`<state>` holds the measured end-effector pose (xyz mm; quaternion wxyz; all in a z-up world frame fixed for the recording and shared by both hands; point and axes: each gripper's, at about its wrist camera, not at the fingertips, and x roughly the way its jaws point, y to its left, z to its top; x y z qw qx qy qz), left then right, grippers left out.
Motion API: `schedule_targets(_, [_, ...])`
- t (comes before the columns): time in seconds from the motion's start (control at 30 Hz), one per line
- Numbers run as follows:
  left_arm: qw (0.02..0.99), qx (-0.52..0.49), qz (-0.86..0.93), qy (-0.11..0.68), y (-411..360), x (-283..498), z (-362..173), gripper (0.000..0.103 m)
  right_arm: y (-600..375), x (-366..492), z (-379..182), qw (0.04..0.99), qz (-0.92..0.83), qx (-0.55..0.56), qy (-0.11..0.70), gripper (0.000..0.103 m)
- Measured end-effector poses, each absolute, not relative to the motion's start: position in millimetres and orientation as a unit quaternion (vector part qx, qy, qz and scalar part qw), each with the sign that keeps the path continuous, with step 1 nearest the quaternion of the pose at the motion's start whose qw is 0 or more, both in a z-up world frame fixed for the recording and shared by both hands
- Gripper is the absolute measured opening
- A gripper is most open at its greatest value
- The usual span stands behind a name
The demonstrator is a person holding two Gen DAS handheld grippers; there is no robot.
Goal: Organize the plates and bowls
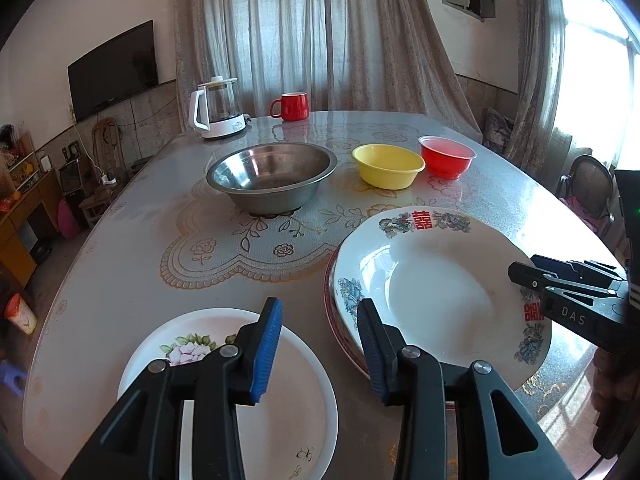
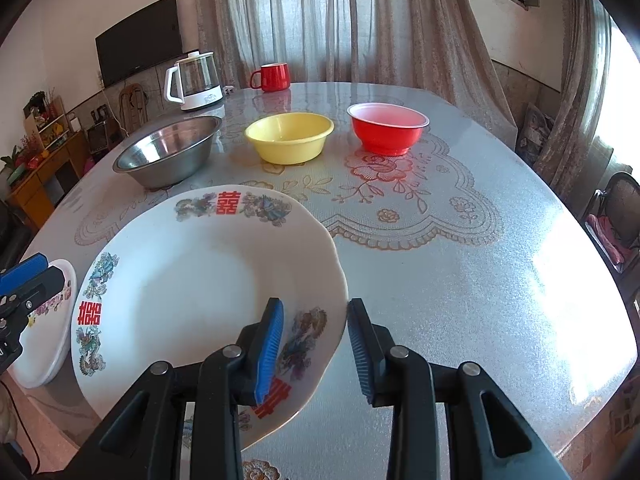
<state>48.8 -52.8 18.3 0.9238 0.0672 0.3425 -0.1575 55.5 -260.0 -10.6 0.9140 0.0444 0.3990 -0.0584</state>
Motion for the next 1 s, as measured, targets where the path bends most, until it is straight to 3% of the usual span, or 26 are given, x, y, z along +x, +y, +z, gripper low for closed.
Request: schedule_targets(1.0, [0.925, 0.040, -0.123, 0.357, -22.1, 49.0, 10.3, 0.042, -224.1, 73.6, 15.4, 0.926, 0.016, 0.032, 0.376, 0.033])
